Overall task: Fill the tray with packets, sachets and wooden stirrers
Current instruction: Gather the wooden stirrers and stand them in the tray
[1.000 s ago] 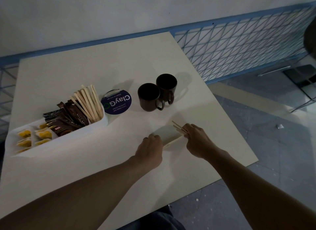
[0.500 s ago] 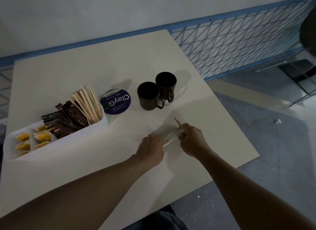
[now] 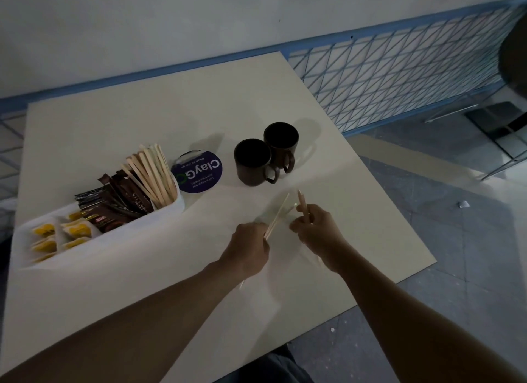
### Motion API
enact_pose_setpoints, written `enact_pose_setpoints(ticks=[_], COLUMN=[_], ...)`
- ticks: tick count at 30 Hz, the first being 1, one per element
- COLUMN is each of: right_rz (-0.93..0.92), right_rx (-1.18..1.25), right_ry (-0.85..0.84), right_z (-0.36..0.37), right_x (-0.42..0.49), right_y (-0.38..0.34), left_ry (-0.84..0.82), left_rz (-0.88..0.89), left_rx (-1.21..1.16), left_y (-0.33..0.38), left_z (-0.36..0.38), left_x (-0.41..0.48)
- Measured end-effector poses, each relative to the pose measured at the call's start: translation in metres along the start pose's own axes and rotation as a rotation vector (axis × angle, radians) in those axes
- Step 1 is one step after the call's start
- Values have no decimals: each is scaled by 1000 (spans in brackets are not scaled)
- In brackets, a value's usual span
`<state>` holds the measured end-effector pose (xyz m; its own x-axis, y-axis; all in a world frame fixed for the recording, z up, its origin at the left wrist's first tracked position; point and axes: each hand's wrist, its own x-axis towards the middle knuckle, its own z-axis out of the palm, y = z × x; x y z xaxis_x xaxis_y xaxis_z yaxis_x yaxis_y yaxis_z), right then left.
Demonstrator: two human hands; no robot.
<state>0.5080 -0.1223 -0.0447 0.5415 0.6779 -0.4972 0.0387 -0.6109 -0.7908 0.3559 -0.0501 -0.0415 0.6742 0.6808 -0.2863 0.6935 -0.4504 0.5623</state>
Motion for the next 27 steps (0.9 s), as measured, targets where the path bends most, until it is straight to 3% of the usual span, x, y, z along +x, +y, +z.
enact_pose_setpoints(ticks=[3,7,13,20,27], right_rz=[40,47,15,-72,-162], right_rx=[281,385,447,345,418], right_ry=[-99,-9,-34,-141,-145], right_z=[5,17,33,65,106], right_x=[-2,-4,-5,-14,-12], right_y=[-12,-27,-51,-84,-117], left_ry=[26,30,18,103,313], left_rz=[24,52,6,-38,-117], left_rx=[-50,-90,-93,-113,-410], left_y=[-1,-2,-11,-20,-48], left_z=[-5,-14,-29,-63,-103], left_x=[-2,-7,-7,-7,-18])
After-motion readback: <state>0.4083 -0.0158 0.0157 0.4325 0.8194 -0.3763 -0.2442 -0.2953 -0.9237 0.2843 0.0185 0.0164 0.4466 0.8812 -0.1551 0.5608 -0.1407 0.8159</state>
